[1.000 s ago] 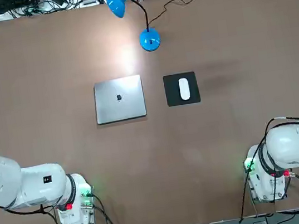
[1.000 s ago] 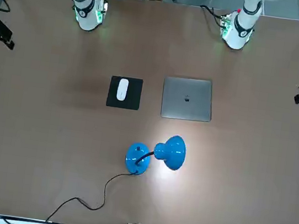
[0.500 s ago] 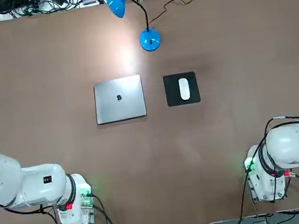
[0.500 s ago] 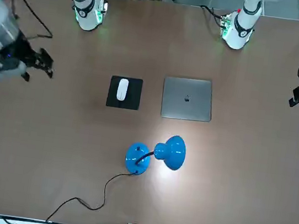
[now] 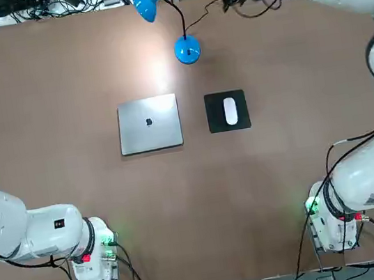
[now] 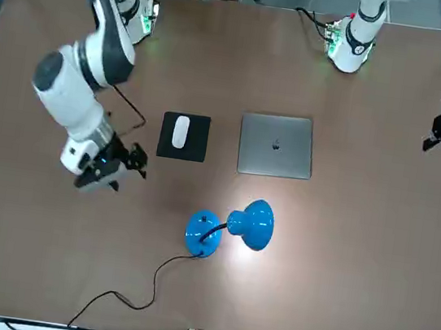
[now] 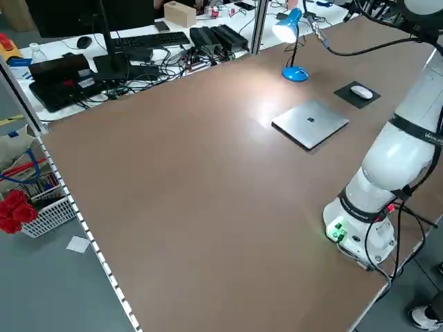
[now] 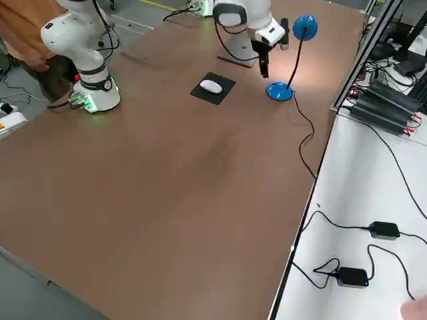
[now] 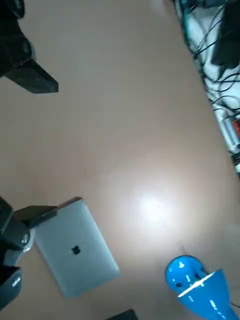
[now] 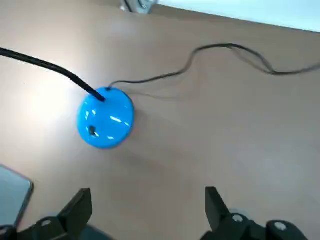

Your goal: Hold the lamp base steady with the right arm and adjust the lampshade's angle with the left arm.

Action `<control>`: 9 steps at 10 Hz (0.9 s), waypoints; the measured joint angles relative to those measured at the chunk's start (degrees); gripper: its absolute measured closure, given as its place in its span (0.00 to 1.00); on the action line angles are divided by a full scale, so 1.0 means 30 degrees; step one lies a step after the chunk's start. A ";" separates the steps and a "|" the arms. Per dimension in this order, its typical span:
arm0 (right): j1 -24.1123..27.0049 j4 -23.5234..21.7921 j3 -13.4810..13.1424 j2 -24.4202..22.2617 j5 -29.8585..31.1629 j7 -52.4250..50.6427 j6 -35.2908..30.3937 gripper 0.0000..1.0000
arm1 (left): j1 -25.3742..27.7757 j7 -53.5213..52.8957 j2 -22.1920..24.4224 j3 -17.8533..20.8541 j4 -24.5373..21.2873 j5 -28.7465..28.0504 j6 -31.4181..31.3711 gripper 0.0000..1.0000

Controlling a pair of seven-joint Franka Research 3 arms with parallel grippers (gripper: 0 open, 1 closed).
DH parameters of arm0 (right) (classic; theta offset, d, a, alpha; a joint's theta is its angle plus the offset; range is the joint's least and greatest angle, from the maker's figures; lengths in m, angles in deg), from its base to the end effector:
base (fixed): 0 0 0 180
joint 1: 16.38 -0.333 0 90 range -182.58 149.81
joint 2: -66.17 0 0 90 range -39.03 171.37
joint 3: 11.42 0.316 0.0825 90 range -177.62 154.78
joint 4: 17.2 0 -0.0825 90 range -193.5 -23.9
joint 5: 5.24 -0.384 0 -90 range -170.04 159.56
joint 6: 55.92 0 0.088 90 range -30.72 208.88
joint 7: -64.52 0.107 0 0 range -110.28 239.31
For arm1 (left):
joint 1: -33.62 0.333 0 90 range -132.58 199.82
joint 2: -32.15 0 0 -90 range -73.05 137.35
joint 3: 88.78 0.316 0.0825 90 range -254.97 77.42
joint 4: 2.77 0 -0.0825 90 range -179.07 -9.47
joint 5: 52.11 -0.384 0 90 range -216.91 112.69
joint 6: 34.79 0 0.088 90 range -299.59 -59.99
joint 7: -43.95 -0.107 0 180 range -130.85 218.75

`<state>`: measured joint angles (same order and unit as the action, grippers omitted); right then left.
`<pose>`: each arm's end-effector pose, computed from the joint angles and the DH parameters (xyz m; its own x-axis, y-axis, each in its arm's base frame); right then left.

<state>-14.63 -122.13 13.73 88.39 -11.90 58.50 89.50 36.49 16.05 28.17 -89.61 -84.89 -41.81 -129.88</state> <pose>0.6233 0.2396 0.3758 0.8879 0.3035 0.3457 0.3906 -0.8943 -0.2181 0.5855 0.0035 0.6606 0.8826 -0.4150 0.2208 -0.4414 -0.8932 0.0861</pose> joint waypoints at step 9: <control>-0.5634 0.5818 -0.0951 1.0183 0.3035 -0.0012 1.0394 0.04 | -0.1218 -0.8343 -0.2859 -0.3219 0.1256 0.0061 -0.0637 0.01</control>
<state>-31.53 -104.68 10.88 118.94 -2.80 58.47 120.68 32.84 -8.98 19.59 -99.27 -81.12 -41.63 -131.79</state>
